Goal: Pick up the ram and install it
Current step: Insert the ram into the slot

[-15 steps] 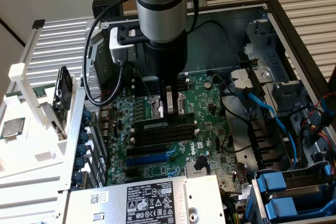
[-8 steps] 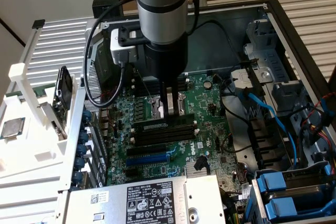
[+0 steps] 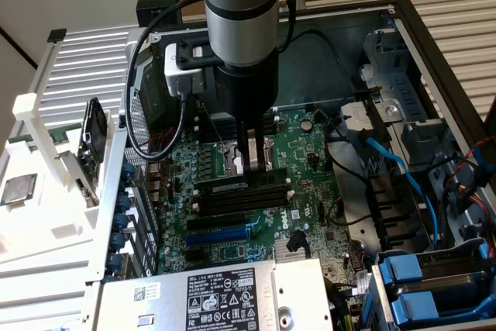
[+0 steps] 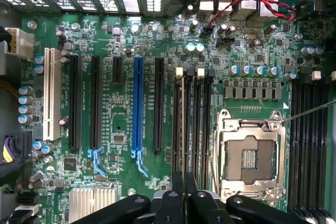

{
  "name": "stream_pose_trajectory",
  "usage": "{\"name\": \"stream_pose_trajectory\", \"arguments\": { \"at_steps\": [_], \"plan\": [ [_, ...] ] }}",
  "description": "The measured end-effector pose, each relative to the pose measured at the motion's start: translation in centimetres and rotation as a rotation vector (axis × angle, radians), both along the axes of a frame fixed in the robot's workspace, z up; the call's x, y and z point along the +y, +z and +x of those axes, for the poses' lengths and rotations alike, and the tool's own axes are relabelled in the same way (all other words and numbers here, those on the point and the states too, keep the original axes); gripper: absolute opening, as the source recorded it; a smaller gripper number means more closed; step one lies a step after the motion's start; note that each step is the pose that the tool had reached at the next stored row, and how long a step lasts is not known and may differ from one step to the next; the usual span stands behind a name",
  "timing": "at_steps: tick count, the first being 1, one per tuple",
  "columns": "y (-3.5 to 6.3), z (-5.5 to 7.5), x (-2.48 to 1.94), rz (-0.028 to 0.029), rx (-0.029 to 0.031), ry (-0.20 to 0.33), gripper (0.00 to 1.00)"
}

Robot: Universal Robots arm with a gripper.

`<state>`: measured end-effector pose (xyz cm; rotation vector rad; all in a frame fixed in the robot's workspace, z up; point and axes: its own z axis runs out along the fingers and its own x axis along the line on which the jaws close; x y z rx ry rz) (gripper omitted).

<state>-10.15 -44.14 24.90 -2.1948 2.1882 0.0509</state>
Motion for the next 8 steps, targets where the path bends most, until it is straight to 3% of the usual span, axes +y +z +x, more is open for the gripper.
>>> {"name": "stream_pose_trajectory", "arguments": {
  "at_steps": [4, 8],
  "plan": [
    [-0.21, 0.00, 0.00, -0.0002, 0.0014, 0.000, 0.12],
    [-0.36, 0.05, -0.07, 0.0006, 0.0067, 0.000, 0.12]
  ]
}}
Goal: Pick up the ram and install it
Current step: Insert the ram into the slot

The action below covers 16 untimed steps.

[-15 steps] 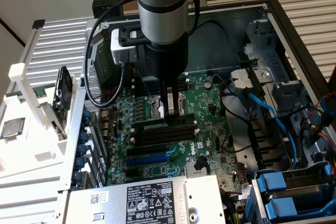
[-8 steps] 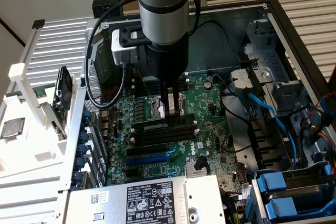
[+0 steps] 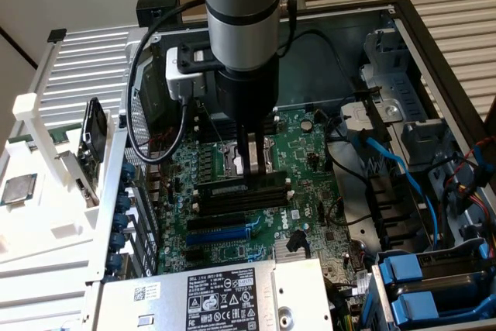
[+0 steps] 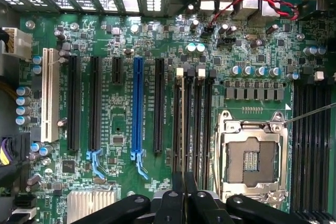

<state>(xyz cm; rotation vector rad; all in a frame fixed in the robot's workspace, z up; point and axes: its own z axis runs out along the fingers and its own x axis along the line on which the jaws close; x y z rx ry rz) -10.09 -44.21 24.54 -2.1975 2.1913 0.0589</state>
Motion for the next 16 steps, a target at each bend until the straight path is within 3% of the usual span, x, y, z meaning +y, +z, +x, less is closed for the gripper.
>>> {"name": "stream_pose_trajectory", "arguments": {
  "at_steps": [16],
  "plan": [
    [-0.53, 0.01, -0.06, 0.0000, 0.0003, -0.016, 0.12]
  ]
}}
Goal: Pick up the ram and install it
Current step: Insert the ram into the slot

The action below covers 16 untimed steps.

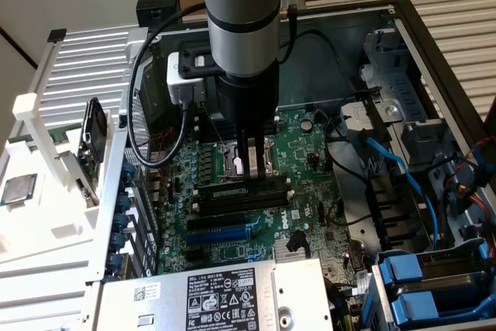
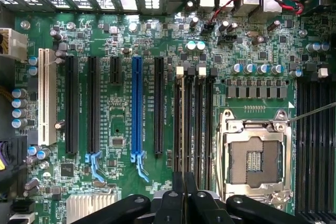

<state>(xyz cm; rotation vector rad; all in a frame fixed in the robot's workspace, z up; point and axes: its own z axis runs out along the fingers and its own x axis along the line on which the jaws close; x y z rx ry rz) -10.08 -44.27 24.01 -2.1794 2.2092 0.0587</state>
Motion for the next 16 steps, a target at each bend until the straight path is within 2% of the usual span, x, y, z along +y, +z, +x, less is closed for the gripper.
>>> {"name": "stream_pose_trajectory", "arguments": {
  "at_steps": [16],
  "plan": [
    [-0.34, -0.06, -0.06, 0.0011, -0.0002, -0.002, 0.12]
  ]
}}
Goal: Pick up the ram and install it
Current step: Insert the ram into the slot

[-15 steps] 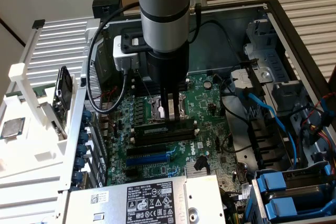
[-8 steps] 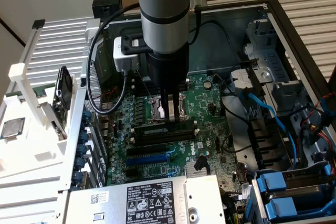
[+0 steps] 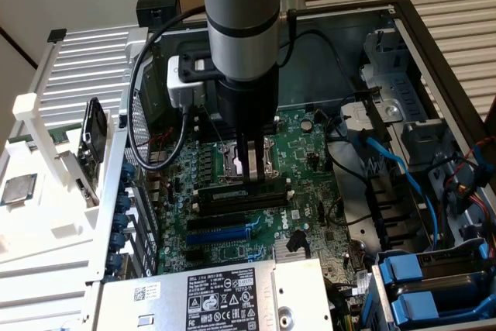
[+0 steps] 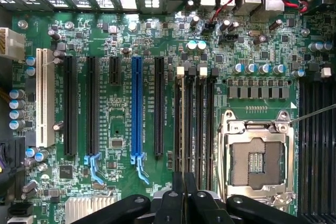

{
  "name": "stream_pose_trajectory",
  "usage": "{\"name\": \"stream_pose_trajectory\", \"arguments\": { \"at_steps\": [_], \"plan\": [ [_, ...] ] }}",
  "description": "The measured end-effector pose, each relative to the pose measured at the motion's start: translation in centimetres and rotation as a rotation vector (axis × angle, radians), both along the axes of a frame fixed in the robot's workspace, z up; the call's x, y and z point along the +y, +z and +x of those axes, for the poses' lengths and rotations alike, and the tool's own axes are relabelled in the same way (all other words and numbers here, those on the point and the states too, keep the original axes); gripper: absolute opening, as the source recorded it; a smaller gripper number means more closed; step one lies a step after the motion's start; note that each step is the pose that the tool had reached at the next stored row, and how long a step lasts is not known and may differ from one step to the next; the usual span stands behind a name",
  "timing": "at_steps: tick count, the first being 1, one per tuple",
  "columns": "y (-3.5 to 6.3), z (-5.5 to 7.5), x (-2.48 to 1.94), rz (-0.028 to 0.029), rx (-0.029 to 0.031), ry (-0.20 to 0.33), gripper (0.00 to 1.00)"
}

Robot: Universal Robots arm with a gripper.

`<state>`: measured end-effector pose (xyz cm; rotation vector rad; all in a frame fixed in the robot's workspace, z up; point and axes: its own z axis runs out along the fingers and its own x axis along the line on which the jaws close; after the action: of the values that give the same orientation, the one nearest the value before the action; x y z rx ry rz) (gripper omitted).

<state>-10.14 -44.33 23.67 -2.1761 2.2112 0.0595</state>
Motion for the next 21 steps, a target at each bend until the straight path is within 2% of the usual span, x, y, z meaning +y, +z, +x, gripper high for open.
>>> {"name": "stream_pose_trajectory", "arguments": {
  "at_steps": [21],
  "plan": [
    [-0.11, 0.00, -0.11, 0.0013, 0.0001, -0.009, 0.12]
  ]
}}
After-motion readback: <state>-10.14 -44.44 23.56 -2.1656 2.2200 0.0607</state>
